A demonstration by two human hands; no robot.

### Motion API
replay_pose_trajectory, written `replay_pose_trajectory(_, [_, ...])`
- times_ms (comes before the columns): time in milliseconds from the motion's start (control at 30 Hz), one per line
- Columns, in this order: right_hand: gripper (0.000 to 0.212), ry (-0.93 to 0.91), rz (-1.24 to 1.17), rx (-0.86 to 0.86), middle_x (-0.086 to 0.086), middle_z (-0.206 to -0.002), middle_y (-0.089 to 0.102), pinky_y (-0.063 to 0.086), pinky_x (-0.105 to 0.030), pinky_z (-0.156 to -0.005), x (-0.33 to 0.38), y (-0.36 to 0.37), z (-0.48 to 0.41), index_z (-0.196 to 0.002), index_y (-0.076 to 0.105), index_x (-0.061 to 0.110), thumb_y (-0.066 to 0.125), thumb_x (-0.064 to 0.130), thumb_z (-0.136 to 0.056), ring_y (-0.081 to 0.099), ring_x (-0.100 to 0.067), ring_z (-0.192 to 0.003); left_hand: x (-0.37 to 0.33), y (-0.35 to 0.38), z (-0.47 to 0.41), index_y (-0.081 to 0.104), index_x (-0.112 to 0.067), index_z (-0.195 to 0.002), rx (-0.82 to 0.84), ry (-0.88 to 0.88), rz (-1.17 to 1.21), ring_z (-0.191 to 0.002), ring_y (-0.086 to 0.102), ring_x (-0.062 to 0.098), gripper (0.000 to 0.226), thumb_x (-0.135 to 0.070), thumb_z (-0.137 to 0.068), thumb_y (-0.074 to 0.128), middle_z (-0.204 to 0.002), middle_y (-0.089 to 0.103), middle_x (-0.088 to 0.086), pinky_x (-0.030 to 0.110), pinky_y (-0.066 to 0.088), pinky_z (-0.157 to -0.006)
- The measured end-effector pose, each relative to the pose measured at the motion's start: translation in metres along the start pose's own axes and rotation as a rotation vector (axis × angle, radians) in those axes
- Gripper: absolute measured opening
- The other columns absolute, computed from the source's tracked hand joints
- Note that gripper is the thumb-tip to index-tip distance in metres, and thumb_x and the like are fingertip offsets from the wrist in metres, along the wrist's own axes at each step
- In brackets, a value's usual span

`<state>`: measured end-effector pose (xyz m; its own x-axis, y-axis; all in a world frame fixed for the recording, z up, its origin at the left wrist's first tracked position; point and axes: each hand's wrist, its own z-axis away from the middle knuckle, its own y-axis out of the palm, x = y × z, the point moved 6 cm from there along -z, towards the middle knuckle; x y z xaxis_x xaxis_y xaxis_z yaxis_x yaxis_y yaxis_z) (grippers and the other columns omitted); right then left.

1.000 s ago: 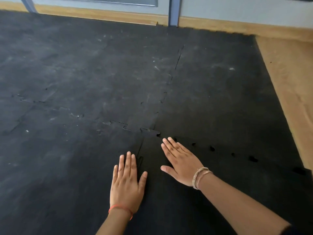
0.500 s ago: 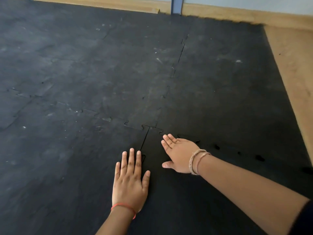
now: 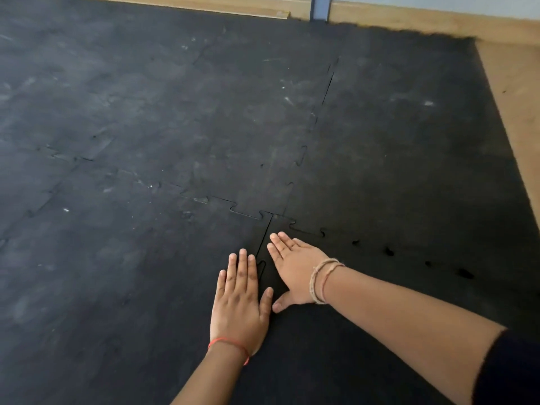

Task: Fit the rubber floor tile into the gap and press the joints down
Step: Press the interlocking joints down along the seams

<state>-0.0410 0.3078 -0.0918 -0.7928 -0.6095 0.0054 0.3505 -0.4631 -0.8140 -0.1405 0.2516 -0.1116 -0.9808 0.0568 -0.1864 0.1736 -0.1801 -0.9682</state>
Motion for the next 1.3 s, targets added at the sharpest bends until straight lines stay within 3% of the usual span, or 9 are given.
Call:
replay_pose_trajectory(67, [0.094,-0.024,-0.079,0.013,-0.007,-0.157,-0.012,0.001,-0.038,-0.116,-0.009,-0.009,0.001,-0.146,-0.005,0.011,0.042,0.063,-0.084,-0.01,-0.02,-0.144,0.0,-0.005,-0.004,-0.028,-0.016,-0.132,0.006,0.051,-0.012,-0.131,-0.035,0.017,0.061,-0.048,-0.093,0.006,-0.149,-0.029,0.002,0.028,-0.02,-0.109])
replay_pose_trajectory(133, [0.078,0.015,-0.171,-0.109,0.0,-0.158,-0.011,-0.001,-0.037,-0.116,-0.034,-0.009,0.011,-0.147,-0.002,0.019,0.032,0.06,-0.089,-0.012,-0.017,-0.143,-0.002,-0.013,-0.02,-0.024,-0.015,-0.135,0.028,0.13,-0.008,-0.131,-0.033,0.015,0.062,-0.046,-0.095,0.011,-0.15,-0.025,0.002,0.026,-0.02,-0.109])
replay_pose_trajectory(233, [0.083,0.363,-0.238,-0.439,-0.002,-0.155,-0.018,-0.006,-0.033,-0.115,-0.069,0.028,0.046,-0.144,-0.011,0.014,0.005,0.068,-0.083,-0.021,-0.016,-0.14,-0.015,-0.023,-0.054,-0.013,-0.013,-0.142,0.063,0.27,-0.032,-0.135,-0.026,0.011,0.06,-0.041,-0.097,0.015,-0.154,-0.018,0.003,0.025,-0.016,-0.111])
replay_pose_trajectory(300, [0.092,0.551,-0.264,-0.493,-0.006,-0.152,-0.019,-0.006,-0.034,-0.115,-0.07,0.053,0.065,-0.142,-0.014,0.01,-0.008,0.072,-0.075,-0.022,-0.017,-0.137,-0.028,-0.025,-0.072,-0.008,-0.011,-0.143,0.093,0.306,-0.043,-0.14,-0.018,0.013,0.058,-0.038,-0.098,0.015,-0.155,-0.013,0.004,0.027,-0.011,-0.113])
replay_pose_trajectory(433, [0.086,0.498,-0.264,-0.496,-0.009,-0.157,-0.006,-0.008,-0.032,-0.114,-0.07,0.057,0.06,-0.145,-0.005,0.009,-0.009,0.064,-0.078,-0.012,-0.019,-0.142,-0.039,-0.017,-0.088,-0.004,-0.01,-0.144,0.126,0.265,0.013,-0.141,-0.014,0.015,0.055,-0.035,-0.099,0.015,-0.156,-0.01,0.004,0.026,-0.01,-0.112])
replay_pose_trajectory(833, [0.081,0.368,-0.298,-0.237,-0.011,-0.157,-0.01,0.0,-0.035,-0.117,-0.084,0.042,0.051,-0.145,-0.007,0.006,0.022,0.06,-0.091,-0.01,-0.023,-0.144,-0.042,-0.021,-0.099,-0.003,-0.005,-0.143,0.307,0.159,-0.074,-0.142,-0.011,0.02,0.057,-0.034,-0.099,0.016,-0.155,-0.011,0.01,0.033,-0.002,-0.115])
replay_pose_trajectory(967, [0.082,0.397,-0.379,-0.286,-0.007,-0.156,-0.015,-0.003,-0.035,-0.116,-0.084,0.051,0.07,-0.145,-0.01,0.009,0.025,0.06,-0.091,-0.015,-0.021,-0.143,-0.058,-0.02,-0.079,-0.007,-0.005,-0.143,0.189,0.146,-0.043,-0.142,-0.014,0.021,0.062,-0.039,-0.098,0.017,-0.155,-0.013,0.011,0.034,-0.005,-0.116])
replay_pose_trajectory(1100, [0.088,0.592,-0.343,-0.458,-0.009,-0.156,-0.015,-0.01,-0.032,-0.112,-0.089,0.096,0.122,-0.143,-0.012,0.008,0.005,0.069,-0.082,-0.022,-0.018,-0.139,-0.122,0.0,-0.051,-0.013,-0.012,-0.141,0.078,0.409,-0.006,-0.135,-0.025,0.012,0.06,-0.042,-0.096,0.013,-0.148,-0.023,-0.001,0.027,-0.014,-0.11])
replay_pose_trajectory(1300, [0.09,0.56,-0.355,-0.393,-0.011,-0.156,-0.016,-0.01,-0.034,-0.113,-0.096,0.103,0.125,-0.143,-0.013,0.007,0.004,0.07,-0.08,-0.018,-0.021,-0.142,-0.134,0.011,-0.053,-0.023,-0.019,-0.133,0.001,0.45,-0.017,-0.133,-0.027,0.009,0.056,-0.044,-0.095,0.009,-0.143,-0.027,-0.006,0.024,-0.016,-0.109])
